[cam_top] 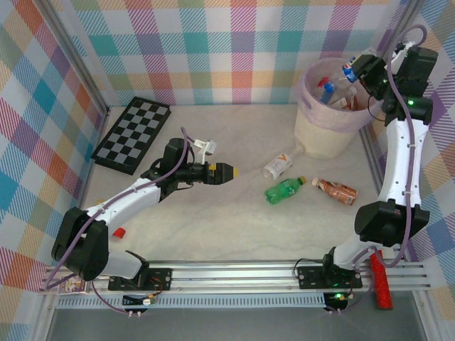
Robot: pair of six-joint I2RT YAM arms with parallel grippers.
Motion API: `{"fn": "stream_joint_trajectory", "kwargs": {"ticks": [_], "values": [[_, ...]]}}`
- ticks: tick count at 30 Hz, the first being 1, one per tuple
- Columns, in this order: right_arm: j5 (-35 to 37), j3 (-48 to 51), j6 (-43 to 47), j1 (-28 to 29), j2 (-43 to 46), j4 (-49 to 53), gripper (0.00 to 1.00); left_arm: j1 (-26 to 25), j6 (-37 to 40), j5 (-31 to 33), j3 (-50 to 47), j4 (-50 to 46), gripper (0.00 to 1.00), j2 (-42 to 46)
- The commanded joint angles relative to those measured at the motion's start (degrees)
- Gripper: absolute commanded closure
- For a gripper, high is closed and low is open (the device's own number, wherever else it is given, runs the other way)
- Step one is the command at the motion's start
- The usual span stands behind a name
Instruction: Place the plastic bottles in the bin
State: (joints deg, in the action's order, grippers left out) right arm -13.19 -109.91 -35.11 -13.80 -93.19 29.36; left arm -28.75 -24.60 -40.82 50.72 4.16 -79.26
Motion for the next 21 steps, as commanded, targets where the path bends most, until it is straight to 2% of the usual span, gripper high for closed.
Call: {"fn": "stream_joint_trajectory", "kwargs": {"ticks": [1,4,11,14,21], "values": [[13.5,5.1,-1.2,0.3,0.7,-7.6,0.57,-0.3,0.6,0.4,1.4,-0.4,0.00,0.2],[18.4,8.0,-2.6,0.3,0.2,-10.9,0.58,-0.4,0.4,0.6,1.2,-0.5,0.00,0.4],[20.9,9.3,-7.3,0.9,-3.5,-12.7,0.55,-0.5,0.0,1.0,1.5,-0.2,0.00,0.0],[17.5,6.9,-7.8,1.0,-6.5,-11.3,0.46,-0.8,0.1,1.1,1.7,-0.5,0.00,-0.1],[8.7,-6.7,-3.4,1.1,-16.1,2.4,0.33,-1.0,1.0,1.9,1.8,-2.2,0.00,0.0]]}}
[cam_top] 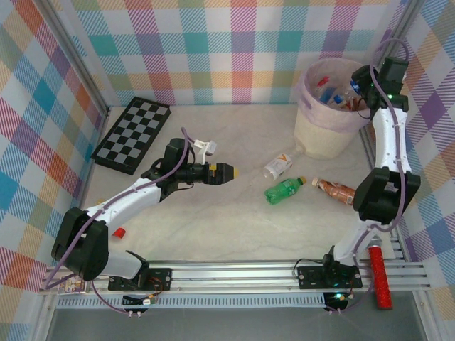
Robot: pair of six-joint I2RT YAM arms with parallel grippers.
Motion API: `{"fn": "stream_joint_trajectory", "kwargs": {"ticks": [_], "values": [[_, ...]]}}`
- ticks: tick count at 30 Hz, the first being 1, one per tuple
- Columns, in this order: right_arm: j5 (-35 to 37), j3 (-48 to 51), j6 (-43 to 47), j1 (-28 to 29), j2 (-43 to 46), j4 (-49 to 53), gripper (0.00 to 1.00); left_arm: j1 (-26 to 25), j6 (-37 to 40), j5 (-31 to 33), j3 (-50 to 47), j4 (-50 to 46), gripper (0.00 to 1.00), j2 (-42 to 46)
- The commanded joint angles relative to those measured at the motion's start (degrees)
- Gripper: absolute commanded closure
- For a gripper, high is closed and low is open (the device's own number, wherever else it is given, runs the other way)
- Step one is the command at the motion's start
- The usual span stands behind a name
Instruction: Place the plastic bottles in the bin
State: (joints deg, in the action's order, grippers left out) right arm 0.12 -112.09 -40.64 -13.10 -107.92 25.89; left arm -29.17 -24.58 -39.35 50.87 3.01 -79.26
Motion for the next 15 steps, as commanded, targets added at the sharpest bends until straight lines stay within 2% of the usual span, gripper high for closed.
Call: {"fn": "stream_joint_trajectory", "kwargs": {"ticks": [1,8,15], "values": [[-4.9,-6.1,2.6,0.5,-2.5,7.7,0.31,-0.6,0.9,0.5,1.6,-1.0,0.00,-0.1],[-11.2,-14.0,4.7,0.7,-8.9,15.5,0.30,-1.1,1.0,0.0,2.6,-0.9,0.00,-2.3],[-8.5,-19.6,7.4,1.1,-8.7,19.2,0.25,-1.4,1.8,0.7,2.5,-1.5,0.00,-2.6]]}}
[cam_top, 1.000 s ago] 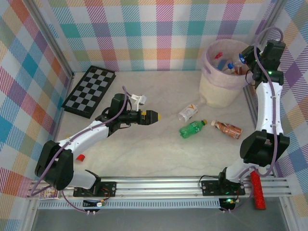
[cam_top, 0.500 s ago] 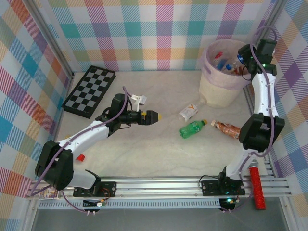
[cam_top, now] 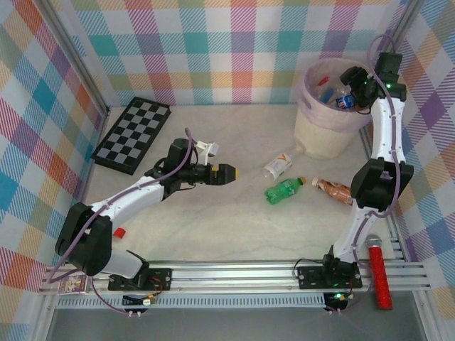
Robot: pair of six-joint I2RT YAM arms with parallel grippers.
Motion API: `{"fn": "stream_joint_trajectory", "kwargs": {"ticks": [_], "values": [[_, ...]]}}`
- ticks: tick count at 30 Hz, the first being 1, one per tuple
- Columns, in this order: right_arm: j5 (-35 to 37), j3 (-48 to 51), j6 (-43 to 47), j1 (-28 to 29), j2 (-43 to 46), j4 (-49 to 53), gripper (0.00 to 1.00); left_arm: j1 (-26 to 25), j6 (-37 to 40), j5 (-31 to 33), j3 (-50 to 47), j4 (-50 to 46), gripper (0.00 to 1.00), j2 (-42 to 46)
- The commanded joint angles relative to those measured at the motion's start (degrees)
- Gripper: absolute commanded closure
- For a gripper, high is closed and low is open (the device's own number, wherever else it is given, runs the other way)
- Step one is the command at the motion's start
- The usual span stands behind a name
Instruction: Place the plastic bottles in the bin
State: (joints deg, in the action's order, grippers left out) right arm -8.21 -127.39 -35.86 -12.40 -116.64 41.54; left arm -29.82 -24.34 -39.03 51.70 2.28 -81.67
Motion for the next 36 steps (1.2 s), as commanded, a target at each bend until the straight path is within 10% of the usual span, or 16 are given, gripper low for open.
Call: {"fn": "stream_joint_trajectory", "kwargs": {"ticks": [1,25,36], "values": [[0.3,-5.4,3.2,0.4,0.0,4.5,0.24,-0.8,1.5,0.4,1.6,-0.7,0.00,-0.2],[-2.6,-3.5,8.4,4.7,-4.0,7.5,0.45,-1.2,1.7,1.4,-0.3,-0.5,0.00,0.4],[-0.4,-14.6,11.6,4.2,-2.2,14.5,0.24,-1.8,1.7,1.7,-0.2,0.2,0.00,-0.1]]}}
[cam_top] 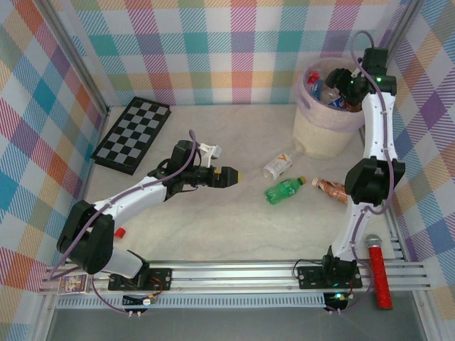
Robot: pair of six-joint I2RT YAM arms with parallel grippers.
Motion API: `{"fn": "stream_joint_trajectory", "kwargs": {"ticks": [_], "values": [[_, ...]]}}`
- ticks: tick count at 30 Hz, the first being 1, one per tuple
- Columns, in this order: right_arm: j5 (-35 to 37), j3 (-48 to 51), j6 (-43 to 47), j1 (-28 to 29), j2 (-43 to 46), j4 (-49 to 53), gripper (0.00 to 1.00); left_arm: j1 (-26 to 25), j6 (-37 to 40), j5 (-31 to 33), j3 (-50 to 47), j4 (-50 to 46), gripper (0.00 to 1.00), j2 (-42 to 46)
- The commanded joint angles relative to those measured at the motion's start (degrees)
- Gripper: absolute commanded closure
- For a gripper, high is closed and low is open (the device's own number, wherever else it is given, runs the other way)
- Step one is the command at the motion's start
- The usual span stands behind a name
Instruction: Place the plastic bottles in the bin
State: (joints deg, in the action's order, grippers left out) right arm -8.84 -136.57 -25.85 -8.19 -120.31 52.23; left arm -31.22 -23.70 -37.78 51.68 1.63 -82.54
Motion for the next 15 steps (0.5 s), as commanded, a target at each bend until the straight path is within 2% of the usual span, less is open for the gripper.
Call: {"fn": "stream_joint_trajectory", "kwargs": {"ticks": [1,7,10,15], "values": [[0.2,-7.0,1.7,-0.2,1.7,4.6,0.22,-0.4,1.1,0.6,-0.3,0.8,0.00,0.9],[2.4,-7.5,1.7,-0.9,7.3,7.0,0.02,-0.4,1.6,1.2,-0.7,0.7,0.00,1.5],[2.8,-5.2,0.9,-0.8,11.5,8.5,0.01,-0.4,2.1,1.7,-0.3,0.2,0.00,1.3],[2.6,6.2,-2.5,-0.7,21.1,9.3,0.01,-0.4,2.3,5.1,1.5,-1.6,0.00,1.0]]}}
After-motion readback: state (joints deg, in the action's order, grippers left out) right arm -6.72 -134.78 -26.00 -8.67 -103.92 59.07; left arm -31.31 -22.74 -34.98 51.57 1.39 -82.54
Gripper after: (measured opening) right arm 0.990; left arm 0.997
